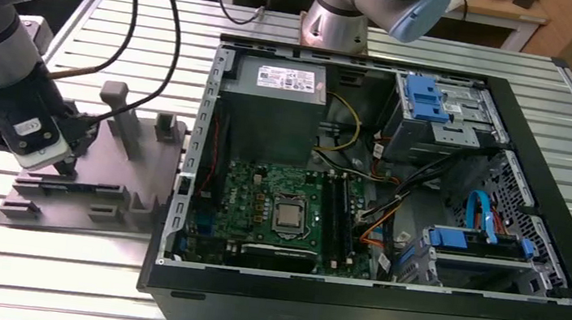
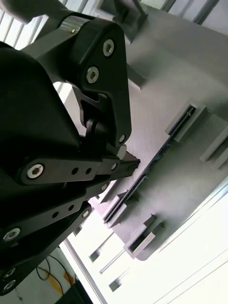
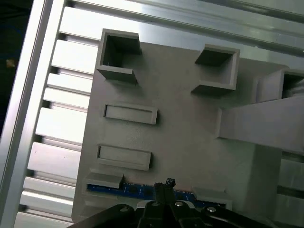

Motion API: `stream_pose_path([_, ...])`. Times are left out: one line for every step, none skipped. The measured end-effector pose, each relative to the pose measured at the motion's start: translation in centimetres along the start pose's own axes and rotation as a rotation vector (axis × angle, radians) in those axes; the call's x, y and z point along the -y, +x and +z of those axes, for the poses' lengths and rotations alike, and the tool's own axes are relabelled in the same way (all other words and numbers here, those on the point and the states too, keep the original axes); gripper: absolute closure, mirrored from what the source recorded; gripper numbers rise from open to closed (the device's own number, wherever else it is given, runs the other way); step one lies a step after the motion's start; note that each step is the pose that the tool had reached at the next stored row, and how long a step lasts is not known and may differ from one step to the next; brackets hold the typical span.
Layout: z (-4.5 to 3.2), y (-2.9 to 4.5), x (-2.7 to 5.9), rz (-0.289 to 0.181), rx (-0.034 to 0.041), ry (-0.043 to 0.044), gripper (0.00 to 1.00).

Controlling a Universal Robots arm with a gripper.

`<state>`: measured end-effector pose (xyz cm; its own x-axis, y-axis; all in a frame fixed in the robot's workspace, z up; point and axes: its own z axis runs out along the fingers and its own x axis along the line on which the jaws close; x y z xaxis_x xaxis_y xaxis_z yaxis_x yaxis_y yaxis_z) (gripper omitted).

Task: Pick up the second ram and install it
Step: 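Pick up the second ram and move it above second insertion slot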

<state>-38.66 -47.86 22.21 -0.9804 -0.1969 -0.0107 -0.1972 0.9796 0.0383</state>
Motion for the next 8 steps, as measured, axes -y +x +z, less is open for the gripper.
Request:
stream_pose_path([0.0,0.0,0.0,-0.015,-0.0007,-0.0001,0.89])
stream_pose_path([0.0,0.0,0.0,-0.029,-0.0012,-0.0003,0.89])
stream_pose_path([0.0,0.0,0.0,-0.045,-0.0018,-0.0005,0.89])
stream_pose_path([0.0,0.0,0.0,-0.06,-0.0023,-0.0006,0.89])
stream_pose_path([0.0,0.0,0.0,-0.074,-0.0028,-0.0008,0.89])
stream_pose_path([0.0,0.0,0.0,-0.089,-0.0034,-0.0009,0.89])
stream_pose_path([0.0,0.0,0.0,-0.104,-0.0041,-0.0011,0.89])
stream_pose_path([0.0,0.0,0.0,-0.119,-0.0046,-0.0012,0.89])
